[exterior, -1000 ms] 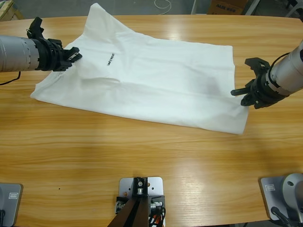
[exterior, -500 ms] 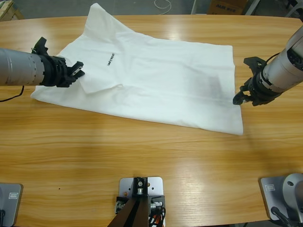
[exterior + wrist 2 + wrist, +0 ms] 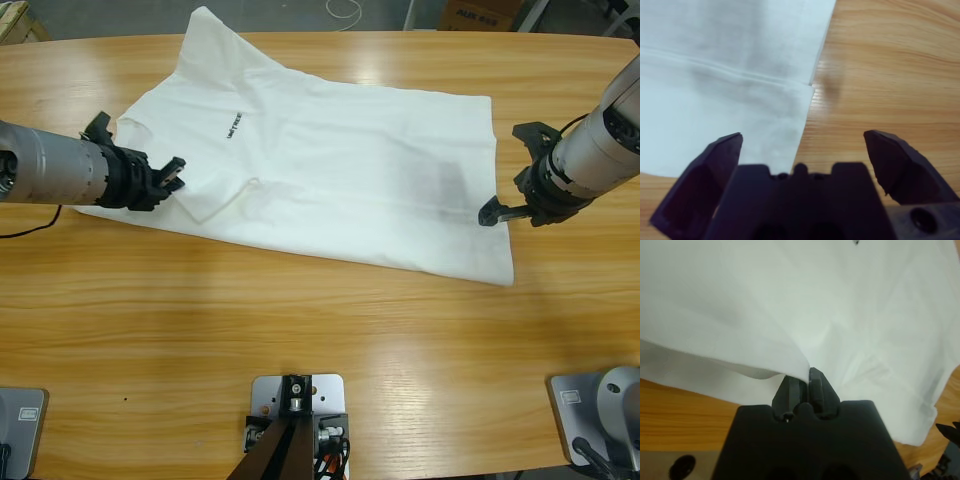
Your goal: Fold clothes
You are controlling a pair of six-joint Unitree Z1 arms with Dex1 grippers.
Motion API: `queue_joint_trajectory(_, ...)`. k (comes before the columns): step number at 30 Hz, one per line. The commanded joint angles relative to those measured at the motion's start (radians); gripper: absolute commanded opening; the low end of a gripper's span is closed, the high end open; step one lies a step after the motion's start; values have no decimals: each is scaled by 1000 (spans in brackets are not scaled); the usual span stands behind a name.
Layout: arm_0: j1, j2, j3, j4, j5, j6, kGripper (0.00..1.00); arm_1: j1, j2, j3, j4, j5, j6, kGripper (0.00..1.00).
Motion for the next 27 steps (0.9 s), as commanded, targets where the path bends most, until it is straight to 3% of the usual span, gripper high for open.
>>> queue_joint_trajectory(1,-23,45,12,81,10,-43,851,13,8,4,18,-14,10,1000)
queue_joint_trajectory(5,-23,-39,-1,187,16,-32,920,13,3,2,25,-16,9,1000)
queue_joint_trajectory(10,-20,-185,-1,246,28,31,920,14,2,-11,30,-13,9,1000)
queue_joint_trajectory(12,-1,-232,-9,245,26,111,877,15,2,-17,32,-13,9,1000)
queue_joint_trajectory(13,12,-240,-27,239,24,185,835,16,2,-17,31,-11,9,1000)
queue_joint_trajectory(17,77,-148,-165,235,-80,535,830,33,-4,-16,32,15,10,1000)
queue_joint_trajectory(20,69,-67,-219,253,-128,922,830,33,-39,-18,28,73,-6,1000)
queue_joint_trajectory(22,75,-61,-232,306,-161,1063,830,33,-59,-24,21,115,-46,995)
queue_joint_trajectory(24,76,-40,-247,401,-168,1221,830,33,-54,-39,24,141,-73,948)
queue_joint_trajectory(25,74,-22,-248,444,-167,1305,830,33,-48,-43,24,151,-79,875)
queue_joint_trajectory(27,73,12,-240,516,-158,1457,830,33,-36,-51,23,170,-91,853)
